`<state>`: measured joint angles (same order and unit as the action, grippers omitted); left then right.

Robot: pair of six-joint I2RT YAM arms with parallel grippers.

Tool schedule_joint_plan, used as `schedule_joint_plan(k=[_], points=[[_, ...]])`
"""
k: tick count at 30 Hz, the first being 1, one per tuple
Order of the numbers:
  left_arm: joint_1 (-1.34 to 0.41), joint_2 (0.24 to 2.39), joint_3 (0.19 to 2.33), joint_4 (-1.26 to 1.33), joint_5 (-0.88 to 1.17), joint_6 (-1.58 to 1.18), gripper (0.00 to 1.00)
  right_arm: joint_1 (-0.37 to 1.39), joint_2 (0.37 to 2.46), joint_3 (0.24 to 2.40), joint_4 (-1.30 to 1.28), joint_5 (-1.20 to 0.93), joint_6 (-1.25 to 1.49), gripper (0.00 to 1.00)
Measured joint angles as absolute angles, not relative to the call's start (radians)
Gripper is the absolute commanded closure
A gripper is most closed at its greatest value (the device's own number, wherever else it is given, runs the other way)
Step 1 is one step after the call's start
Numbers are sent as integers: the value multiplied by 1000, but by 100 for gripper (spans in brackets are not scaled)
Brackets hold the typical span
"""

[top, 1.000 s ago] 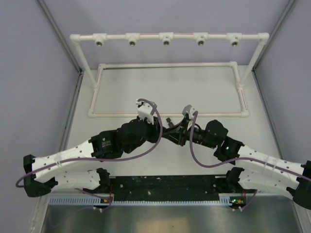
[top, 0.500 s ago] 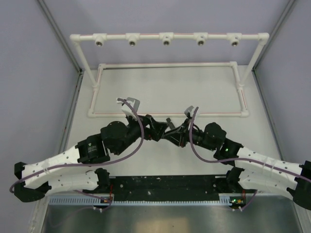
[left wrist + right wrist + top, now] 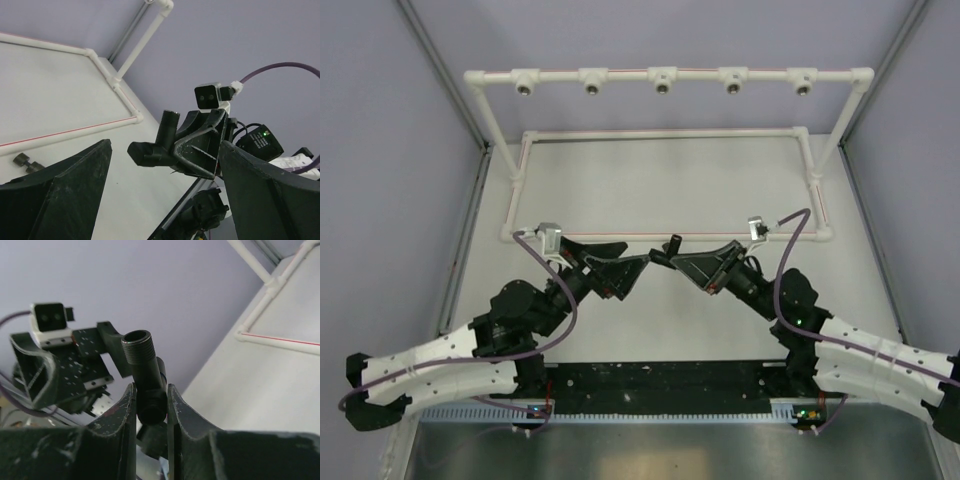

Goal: Install the water faucets
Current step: Pick up the water faucet from the center of the board.

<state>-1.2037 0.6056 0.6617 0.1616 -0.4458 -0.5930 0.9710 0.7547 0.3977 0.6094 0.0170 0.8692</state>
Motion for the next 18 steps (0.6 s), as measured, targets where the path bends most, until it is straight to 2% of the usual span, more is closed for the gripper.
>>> schedule_joint_plan(k=[9,18], points=[[-1204,674,636,354,-361,-604,8,971,834,382,870,24,1110,100],[-1204,817,641,455,-329,-603,14,971,861,381,950,-30,1172,100]])
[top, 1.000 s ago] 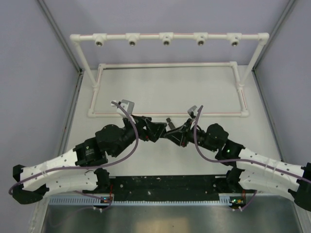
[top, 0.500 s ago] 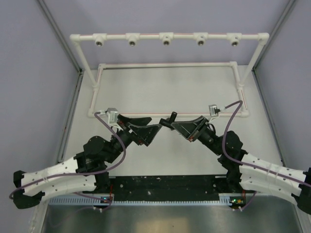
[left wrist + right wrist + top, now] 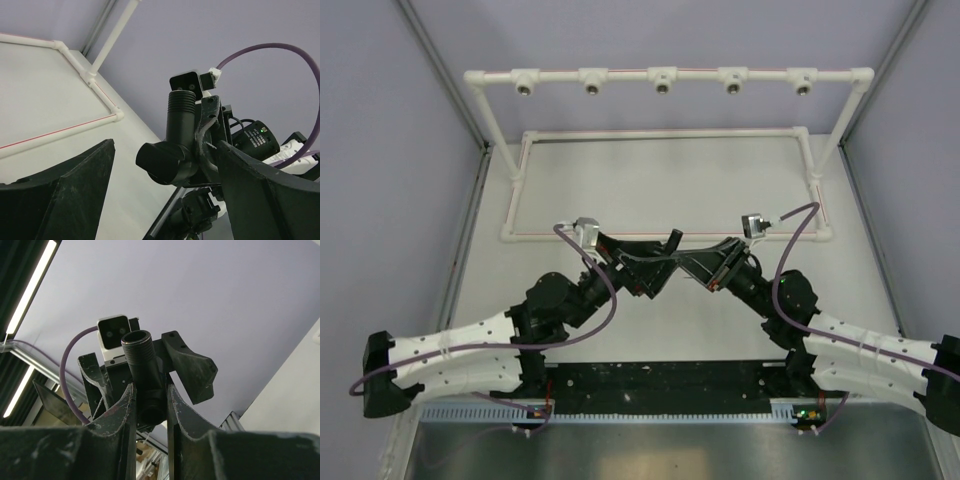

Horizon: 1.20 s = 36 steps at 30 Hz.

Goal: Install the water faucets
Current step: Pick up the water faucet from the center of the board.

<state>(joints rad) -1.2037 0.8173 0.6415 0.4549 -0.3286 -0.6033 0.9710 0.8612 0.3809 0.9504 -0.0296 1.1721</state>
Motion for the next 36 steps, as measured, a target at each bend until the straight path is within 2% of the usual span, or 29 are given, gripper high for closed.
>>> schedule_joint_plan(k=[14,28,33,36], points=[[-1204,891,641,631,-329,-605,28,971,858,379,958,-35,1176,100],[-1203,915,641,654,-319,-617,47,971,895,379,969,-116,1203,100],[-1202,915,641,658,-319,-622,64,971,896,379,981,-139,1212,100],[-1198,915,645,667,-312,-633,84,971,896,380,992,-143,1218,100]])
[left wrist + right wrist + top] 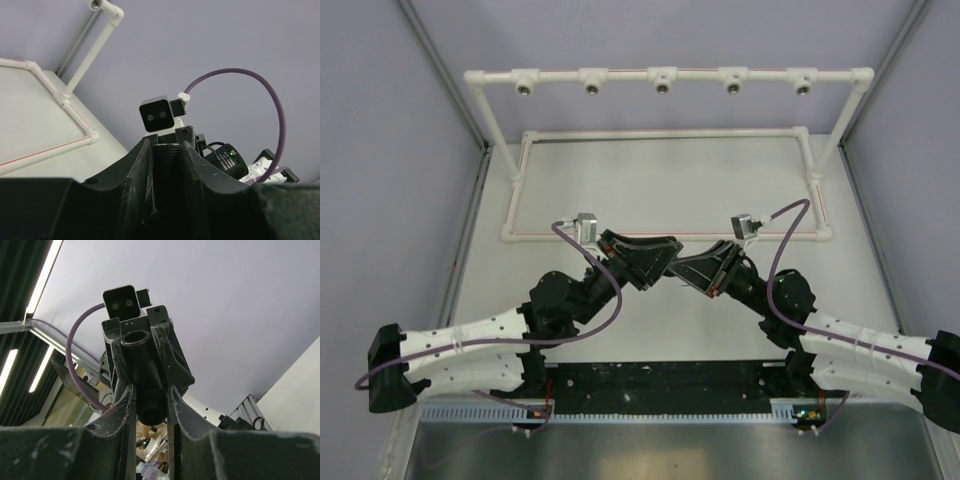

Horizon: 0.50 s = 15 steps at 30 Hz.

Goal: Install the water faucets
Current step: Pick up the water faucet from the center of the board.

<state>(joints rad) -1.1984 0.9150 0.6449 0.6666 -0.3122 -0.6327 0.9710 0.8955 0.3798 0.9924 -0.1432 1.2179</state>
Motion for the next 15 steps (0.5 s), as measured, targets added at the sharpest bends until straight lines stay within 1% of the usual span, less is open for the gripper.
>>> schedule_joint_plan(k=[1,2,3,4,7,9,10,12,15], points=[[-1199,915,649,668,-311,-634,93,971,897,380,1003,-148,1222,100],[-1199,915,653,669,-307,-634,100,971,898,381,1009,-151,1224,100],[-1199,916,654,670,-306,-634,100,971,899,382,1012,-154,1224,100],[-1199,918,654,670,-306,-634,100,971,900,382,1015,-154,1224,98],[-1199,919,654,671,-307,-634,100,970,904,382,1016,-153,1224,73],[-1199,919,654,671,-307,-634,100,970,904,382,1019,-155,1222,61],[-1199,919,654,668,-307,-633,100,970,904,382,1019,-158,1221,57],[-1199,919,657,649,-307,-633,100,971,904,386,995,-183,1203,52],[-1199,916,671,607,-303,-630,100,971,895,396,933,-212,1166,50]])
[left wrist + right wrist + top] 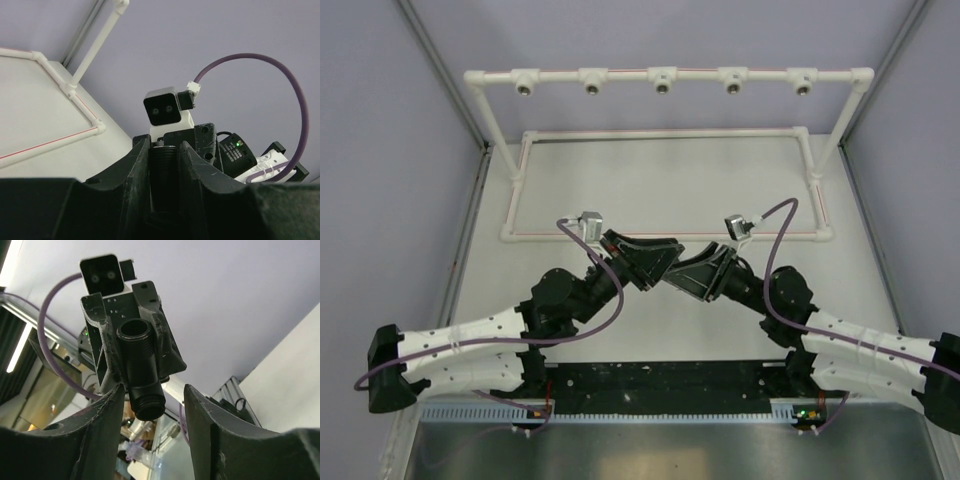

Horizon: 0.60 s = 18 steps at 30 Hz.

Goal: Install the water faucets
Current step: Pick up the water faucet from the center of the board.

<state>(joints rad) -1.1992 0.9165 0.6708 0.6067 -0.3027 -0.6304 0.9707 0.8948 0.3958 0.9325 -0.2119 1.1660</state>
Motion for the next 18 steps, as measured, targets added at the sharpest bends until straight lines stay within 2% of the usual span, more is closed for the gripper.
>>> schedule_joint_plan(k=[12,18], points=[[-1199,876,707,439,-228,-646,100,971,725,447,627,-278,959,66],[-1199,874,707,416,-221,-650,100,971,712,447,574,-289,923,68]])
